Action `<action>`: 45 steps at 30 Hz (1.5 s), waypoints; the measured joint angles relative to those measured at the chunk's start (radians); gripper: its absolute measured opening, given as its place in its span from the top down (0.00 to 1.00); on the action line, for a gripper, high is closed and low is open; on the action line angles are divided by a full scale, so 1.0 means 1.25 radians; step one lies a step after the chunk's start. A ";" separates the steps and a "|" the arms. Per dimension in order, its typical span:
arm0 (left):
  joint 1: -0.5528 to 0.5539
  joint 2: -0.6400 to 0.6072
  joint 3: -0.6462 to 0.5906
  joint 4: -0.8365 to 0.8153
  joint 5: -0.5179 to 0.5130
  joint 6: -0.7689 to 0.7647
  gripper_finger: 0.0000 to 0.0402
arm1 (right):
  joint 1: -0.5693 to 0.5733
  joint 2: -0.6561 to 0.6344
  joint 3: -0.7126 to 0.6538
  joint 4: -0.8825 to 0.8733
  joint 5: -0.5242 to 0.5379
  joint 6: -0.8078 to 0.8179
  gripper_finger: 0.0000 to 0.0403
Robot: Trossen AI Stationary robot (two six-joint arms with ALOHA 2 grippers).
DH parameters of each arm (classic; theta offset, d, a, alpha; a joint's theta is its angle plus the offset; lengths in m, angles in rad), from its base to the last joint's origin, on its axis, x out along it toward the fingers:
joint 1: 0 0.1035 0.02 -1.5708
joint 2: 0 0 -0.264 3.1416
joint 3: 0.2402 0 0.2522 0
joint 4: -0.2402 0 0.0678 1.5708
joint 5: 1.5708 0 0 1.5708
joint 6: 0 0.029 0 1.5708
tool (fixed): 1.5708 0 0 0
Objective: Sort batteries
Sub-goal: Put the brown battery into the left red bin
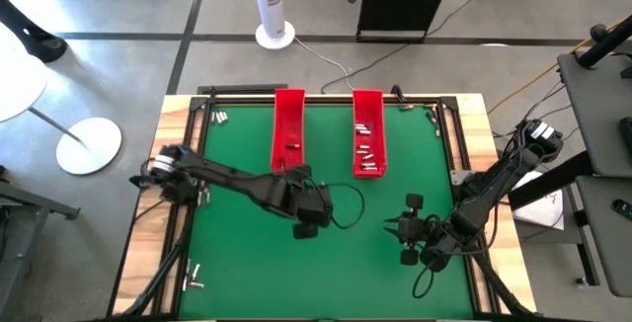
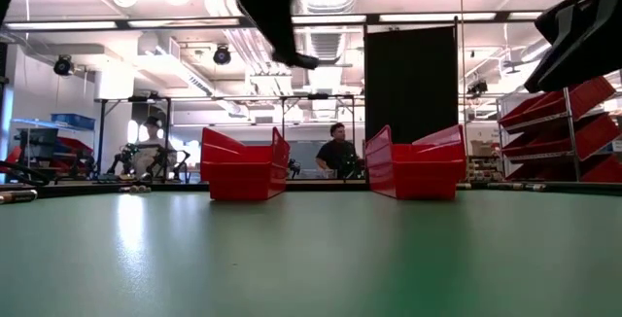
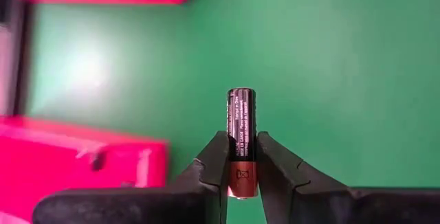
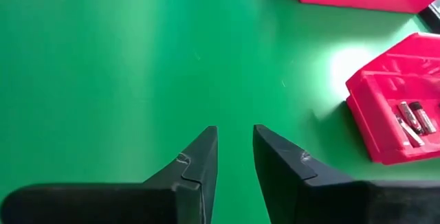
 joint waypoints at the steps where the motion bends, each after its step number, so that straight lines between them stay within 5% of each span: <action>1: 0.006 -0.015 0.000 -0.021 -0.012 -0.004 0.91 | 0.000 0.000 0.000 0.001 -0.003 0.003 0.78; 7: 0.050 -0.113 -0.026 -0.044 -0.049 0.016 0.91 | 0.000 0.000 -0.017 0.002 -0.006 0.044 0.79; 14: 0.151 -0.225 -0.176 -0.002 -0.043 0.071 0.91 | 0.000 0.000 -0.046 0.010 -0.012 0.086 0.83; 21: 0.299 -0.297 -0.346 0.215 0.060 0.233 0.91 | -0.001 0.000 -0.055 0.040 0.021 0.089 0.85; 33: 0.527 -0.249 -0.398 0.297 0.229 0.463 0.91 | -0.084 0.000 -0.088 0.082 0.109 0.089 0.83; 45: 0.589 -0.144 -0.351 0.286 0.333 0.532 0.91 | -0.182 0.001 -0.098 0.089 0.020 0.046 0.87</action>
